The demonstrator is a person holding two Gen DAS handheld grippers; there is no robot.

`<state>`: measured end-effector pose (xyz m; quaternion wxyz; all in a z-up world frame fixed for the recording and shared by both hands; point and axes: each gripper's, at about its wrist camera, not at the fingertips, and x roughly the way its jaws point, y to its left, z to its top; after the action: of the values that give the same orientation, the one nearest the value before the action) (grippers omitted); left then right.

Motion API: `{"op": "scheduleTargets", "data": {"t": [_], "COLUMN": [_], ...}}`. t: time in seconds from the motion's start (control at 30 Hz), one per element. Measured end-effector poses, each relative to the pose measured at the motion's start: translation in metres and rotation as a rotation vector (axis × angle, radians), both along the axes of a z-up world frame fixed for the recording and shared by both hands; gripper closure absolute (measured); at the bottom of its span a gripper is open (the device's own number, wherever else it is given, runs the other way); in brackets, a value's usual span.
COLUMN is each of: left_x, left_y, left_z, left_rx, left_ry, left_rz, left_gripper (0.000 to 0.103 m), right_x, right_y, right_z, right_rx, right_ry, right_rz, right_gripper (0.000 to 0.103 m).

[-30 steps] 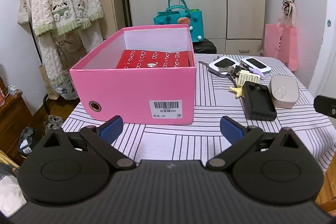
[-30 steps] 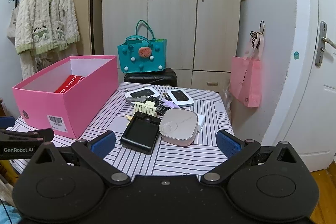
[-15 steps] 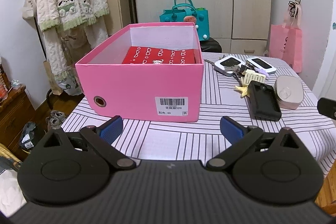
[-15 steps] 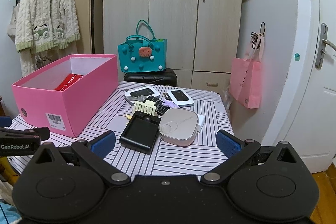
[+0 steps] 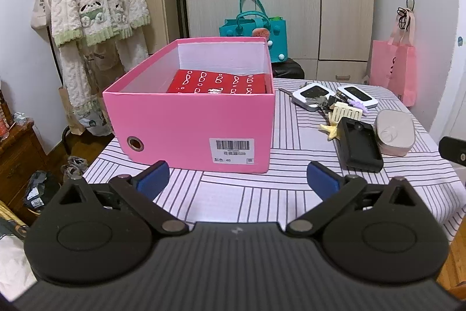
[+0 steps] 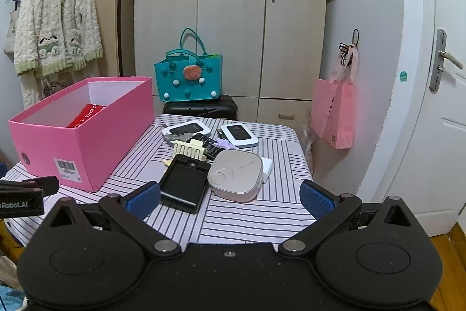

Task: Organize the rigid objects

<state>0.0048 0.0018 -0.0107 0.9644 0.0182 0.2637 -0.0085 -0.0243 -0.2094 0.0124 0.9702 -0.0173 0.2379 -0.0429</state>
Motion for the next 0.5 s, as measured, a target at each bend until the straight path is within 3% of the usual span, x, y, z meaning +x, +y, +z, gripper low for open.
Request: {"op": "scheduleTargets", "data": {"t": [0.5], "left_x": [0.000], "left_y": [-0.009], "left_z": [0.001], "left_rx": [-0.006], "left_ry": [0.009], "left_rz": [-0.012], "left_gripper": [0.000], "right_x": [-0.001], "right_y": [-0.012], "right_z": [-0.004], "right_rx": [0.011], "right_ry": [0.005], "right_rz": [-0.030], "right_gripper": [0.000]}}
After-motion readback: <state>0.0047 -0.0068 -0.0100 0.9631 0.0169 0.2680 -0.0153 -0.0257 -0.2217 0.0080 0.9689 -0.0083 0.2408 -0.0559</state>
